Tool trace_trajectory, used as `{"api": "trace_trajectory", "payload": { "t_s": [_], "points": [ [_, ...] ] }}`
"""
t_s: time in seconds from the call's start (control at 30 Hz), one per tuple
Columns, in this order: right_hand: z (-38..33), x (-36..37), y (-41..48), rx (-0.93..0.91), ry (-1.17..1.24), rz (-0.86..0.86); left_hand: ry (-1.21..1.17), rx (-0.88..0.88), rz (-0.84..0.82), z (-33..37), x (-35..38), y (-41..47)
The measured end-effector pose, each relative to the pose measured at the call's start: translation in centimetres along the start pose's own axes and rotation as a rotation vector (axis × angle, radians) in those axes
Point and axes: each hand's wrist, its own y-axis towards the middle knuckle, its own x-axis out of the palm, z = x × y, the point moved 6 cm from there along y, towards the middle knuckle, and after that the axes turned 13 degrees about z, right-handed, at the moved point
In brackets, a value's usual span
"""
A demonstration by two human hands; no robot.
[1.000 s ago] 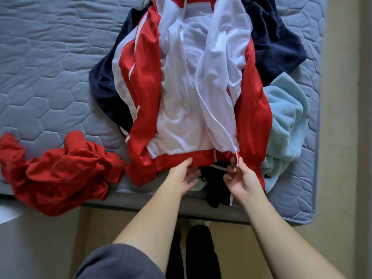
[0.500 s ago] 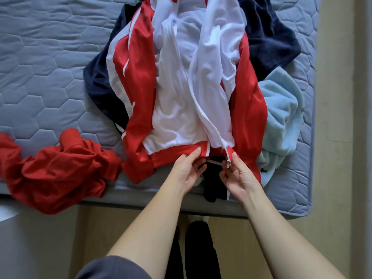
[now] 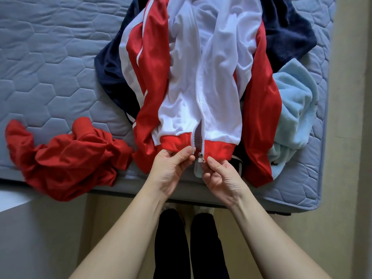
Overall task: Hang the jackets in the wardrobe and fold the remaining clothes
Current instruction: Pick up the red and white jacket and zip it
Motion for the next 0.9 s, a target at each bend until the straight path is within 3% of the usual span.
{"api": "trace_trajectory", "payload": {
  "t_s": [0.13, 0.37, 0.9],
  "points": [
    [0.3, 1.4, -0.1, -0.069, -0.067, -0.039, -0.066, 0.044, 0.042, 0.6, -0.7, -0.5],
    [0.4, 1.8, -0.1, -0.128, -0.07, 0.002, 0.016, 0.112, 0.142, 1.2, -1.6, -0.9],
    [0.7, 1.3, 0.0, -0.153, -0.071, 0.064, 0.024, 0.226, 0.284, 1.1, -1.6, -1.1]
  ]
}}
